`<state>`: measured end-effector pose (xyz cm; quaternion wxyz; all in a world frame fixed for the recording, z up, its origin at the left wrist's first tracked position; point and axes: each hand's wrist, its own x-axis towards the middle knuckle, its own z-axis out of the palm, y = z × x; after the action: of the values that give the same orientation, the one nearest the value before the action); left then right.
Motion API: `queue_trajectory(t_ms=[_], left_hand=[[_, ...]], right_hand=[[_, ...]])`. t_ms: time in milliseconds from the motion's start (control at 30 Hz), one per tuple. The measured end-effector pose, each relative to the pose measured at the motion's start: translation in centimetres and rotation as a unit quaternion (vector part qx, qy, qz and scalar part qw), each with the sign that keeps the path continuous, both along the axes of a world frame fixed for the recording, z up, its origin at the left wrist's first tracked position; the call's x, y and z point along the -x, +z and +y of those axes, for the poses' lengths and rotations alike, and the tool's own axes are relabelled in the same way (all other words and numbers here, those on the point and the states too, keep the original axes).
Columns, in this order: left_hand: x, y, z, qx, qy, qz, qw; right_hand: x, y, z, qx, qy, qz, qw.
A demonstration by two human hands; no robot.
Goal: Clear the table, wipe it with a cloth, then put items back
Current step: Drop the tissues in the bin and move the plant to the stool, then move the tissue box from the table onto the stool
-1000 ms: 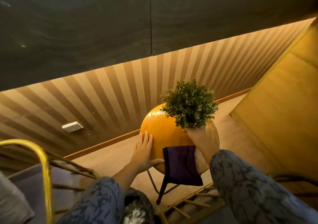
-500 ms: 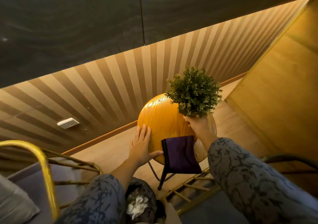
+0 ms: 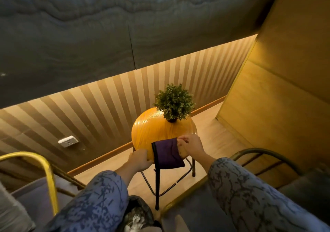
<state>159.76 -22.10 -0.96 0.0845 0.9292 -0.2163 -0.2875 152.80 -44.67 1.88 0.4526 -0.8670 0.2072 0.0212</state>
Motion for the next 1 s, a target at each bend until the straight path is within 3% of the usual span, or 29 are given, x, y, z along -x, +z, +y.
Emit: queue_trajectory(t_ms=[233,367,533,767,1000], left_hand=[[8.9,4.7,-1.1,0.088,0.022,-0.113,0.989],[14.5,6.0,-0.1,0.113,0.055,-0.124,0.984],[20.6,6.9,3.7,0.108,0.139,-0.156,0.972],[28.3,9.1,13.9,0.095,0.285,-0.243,0.922],[39.7,9.6,26.8,0.090,0.440,-0.260,0.855]], right_hand=[[8.0,3.6,1.8,0.064,0.122,-0.026,0.990],[12.0,4.6,2.7,0.137,0.170,-0.060,0.974],[15.8,5.8,6.4,0.154,0.215,-0.098,0.959],[18.0,7.1,16.4,0.164,0.343,-0.099,0.920],[21.2,8.3,31.0,0.127,0.508,-0.143,0.840]])
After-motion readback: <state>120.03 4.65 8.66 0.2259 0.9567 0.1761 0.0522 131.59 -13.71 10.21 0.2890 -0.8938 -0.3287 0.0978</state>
